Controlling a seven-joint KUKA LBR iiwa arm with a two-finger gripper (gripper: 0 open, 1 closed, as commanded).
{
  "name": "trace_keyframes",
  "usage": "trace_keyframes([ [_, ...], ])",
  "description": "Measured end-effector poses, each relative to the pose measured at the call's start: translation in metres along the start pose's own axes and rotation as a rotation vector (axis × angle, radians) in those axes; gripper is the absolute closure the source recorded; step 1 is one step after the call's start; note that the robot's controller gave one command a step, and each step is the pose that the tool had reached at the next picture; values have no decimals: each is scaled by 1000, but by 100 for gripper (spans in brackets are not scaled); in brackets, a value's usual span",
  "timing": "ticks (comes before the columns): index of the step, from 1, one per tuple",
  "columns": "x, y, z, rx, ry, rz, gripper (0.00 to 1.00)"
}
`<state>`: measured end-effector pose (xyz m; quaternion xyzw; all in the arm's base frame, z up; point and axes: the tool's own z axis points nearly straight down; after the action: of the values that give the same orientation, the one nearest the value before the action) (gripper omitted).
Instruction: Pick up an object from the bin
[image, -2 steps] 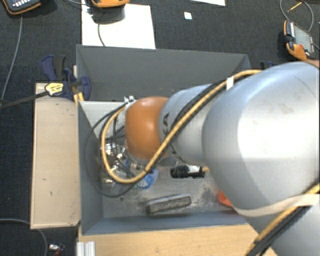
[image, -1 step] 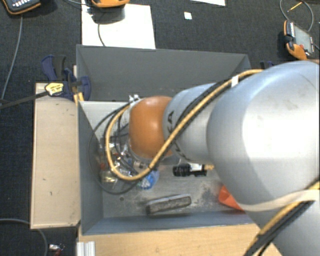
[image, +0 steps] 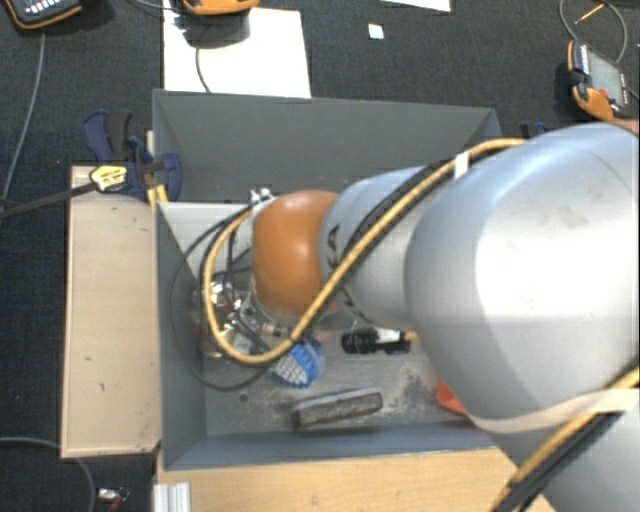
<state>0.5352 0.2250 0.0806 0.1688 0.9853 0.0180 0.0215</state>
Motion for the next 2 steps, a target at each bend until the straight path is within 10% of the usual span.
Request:
trace_keyframes([
  [2, 0, 0, -13, 1, 2, 2, 100],
])
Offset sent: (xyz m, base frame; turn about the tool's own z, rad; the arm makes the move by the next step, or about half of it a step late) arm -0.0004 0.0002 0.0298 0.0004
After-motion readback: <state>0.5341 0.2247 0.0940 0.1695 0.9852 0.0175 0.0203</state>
